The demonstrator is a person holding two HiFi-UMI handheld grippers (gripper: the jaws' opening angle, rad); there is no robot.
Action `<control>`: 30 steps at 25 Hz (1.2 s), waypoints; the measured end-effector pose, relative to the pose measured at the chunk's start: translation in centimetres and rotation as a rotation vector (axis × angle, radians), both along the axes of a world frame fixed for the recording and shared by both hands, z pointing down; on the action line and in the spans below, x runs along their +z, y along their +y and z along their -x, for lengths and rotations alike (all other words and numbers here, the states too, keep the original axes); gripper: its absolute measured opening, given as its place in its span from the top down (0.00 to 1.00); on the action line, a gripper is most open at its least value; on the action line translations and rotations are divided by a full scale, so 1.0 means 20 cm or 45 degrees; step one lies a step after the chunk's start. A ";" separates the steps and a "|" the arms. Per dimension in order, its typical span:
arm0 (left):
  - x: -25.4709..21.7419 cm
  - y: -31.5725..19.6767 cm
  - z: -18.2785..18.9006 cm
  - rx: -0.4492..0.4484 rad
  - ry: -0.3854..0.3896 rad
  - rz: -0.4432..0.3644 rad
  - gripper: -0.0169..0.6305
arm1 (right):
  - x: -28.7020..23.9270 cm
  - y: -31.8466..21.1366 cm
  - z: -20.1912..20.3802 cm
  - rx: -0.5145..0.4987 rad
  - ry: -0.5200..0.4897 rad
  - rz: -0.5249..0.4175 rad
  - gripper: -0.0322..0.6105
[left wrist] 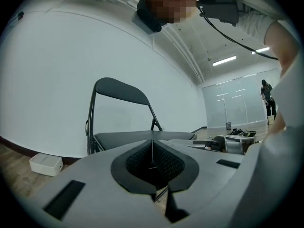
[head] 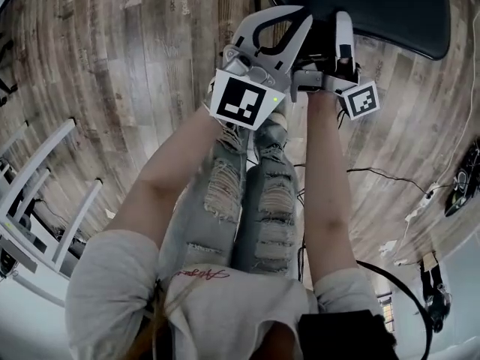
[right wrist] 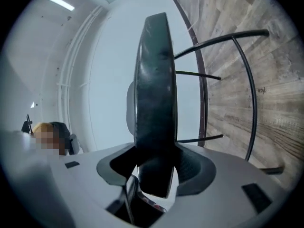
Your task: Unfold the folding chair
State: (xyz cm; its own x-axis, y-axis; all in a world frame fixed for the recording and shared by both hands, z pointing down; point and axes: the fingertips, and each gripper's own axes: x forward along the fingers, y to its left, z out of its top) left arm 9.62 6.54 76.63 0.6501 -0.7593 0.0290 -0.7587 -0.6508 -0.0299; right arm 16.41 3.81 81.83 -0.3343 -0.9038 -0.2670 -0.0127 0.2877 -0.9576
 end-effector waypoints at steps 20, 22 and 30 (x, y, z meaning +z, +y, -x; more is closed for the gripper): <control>-1.63 0.32 0.15 -0.310 0.222 0.056 0.94 | -1.93 0.53 0.03 0.081 1.387 -0.308 0.90; -1.92 0.39 0.07 -0.265 0.247 0.033 0.94 | -2.28 0.57 0.04 0.093 1.472 -0.432 0.90; -2.51 0.50 0.12 -0.197 0.225 -0.154 0.94 | -2.95 0.71 0.13 0.273 1.615 -0.702 0.90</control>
State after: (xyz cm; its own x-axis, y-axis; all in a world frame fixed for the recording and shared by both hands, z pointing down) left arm 7.25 16.59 26.37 0.5129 -0.8411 -0.1714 -0.8493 -0.5263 0.0415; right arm 13.80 18.10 22.74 -0.4833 -0.8464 -0.2238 -0.8651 0.5009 -0.0261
